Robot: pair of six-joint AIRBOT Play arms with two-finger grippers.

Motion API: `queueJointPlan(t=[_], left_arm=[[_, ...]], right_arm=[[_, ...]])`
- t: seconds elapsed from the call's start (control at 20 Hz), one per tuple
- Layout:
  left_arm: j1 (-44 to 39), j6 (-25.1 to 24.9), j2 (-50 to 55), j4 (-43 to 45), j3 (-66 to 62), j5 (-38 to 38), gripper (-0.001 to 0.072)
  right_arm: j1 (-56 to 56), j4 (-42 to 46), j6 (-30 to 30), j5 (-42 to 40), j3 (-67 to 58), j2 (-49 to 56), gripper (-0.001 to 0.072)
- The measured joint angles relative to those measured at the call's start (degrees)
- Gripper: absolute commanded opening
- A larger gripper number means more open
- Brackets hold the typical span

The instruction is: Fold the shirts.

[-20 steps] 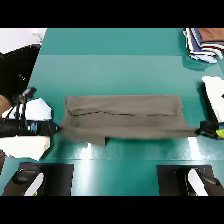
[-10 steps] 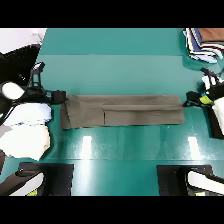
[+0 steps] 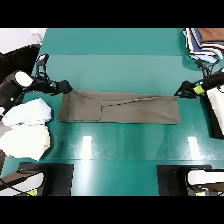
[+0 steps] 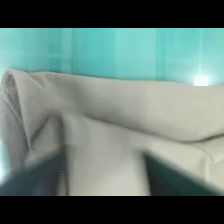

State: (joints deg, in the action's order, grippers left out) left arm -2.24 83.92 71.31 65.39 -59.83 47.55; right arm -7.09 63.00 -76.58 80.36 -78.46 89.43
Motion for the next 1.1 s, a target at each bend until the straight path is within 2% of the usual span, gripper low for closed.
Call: queueJointPlan(t=[0.05,0.1,0.15,0.2,0.25,0.4,0.5,0.55,0.6,0.65,0.7,0.75,1.1], left_arm=[[0.00,-0.02,0.11,-0.02,-0.66,0.70,0.0610],[0.00,-0.02,0.17,-0.07,-1.09,1.29,0.0601],[0.00,0.00,0.26,-0.33,-1.40,1.77,0.0377],[0.00,0.02,0.31,-1.03,-1.66,2.05,0.0099],[0.02,0.00,0.33,-2.14,-1.84,2.36,0.0032],[-0.92,-0.83,0.44,-6.21,-2.08,2.29,0.0023],[-2.93,-1.20,0.55,-7.93,-2.16,1.60,0.0023],[-4.37,-1.27,0.68,-8.66,-2.19,1.01,0.0023],[-5.84,-1.27,0.94,-9.20,-2.21,0.48,0.0023],[-7.48,-1.27,1.38,-10.01,-2.34,-0.35,0.0023],[-9.03,-1.27,2.03,-10.69,-2.62,-1.03,0.0023],[-10.71,-1.29,3.06,-11.28,-3.19,-1.36,0.0023],[-22.45,-1.46,17.66,-13.00,-17.00,0.28,0.0023]], right_arm=[[-1.40,-0.48,0.57,0.55,0.48,0.13,0.0389],[-2.80,-0.92,1.01,1.27,1.20,0.22,0.0466],[-4.17,-1.36,1.42,1.70,2.27,0.28,0.0637],[-5.73,-1.88,1.86,2.03,3.74,0.35,0.0652],[-7.19,-2.27,2.10,2.10,5.53,0.42,0.0653],[-10.32,-4.46,3.87,0.96,11.41,0.48,0.0645],[-11.10,-7.82,5.79,-0.42,15.19,0.52,0.0586],[-11.10,-9.73,6.69,-1.16,16.74,0.61,0.0530],[-10.82,-10.95,7.52,-2.05,17.84,0.81,0.0453],[-10.38,-12.00,8.31,-3.04,18.71,1.07,0.0288],[-9.84,-12.57,9.07,-3.98,19.39,1.33,0.0047],[-9.25,-12.74,9.79,-4.74,19.89,1.53,0.0014],[-8.44,-14.78,12.96,-5.20,16.13,-6.23,0.0013]])
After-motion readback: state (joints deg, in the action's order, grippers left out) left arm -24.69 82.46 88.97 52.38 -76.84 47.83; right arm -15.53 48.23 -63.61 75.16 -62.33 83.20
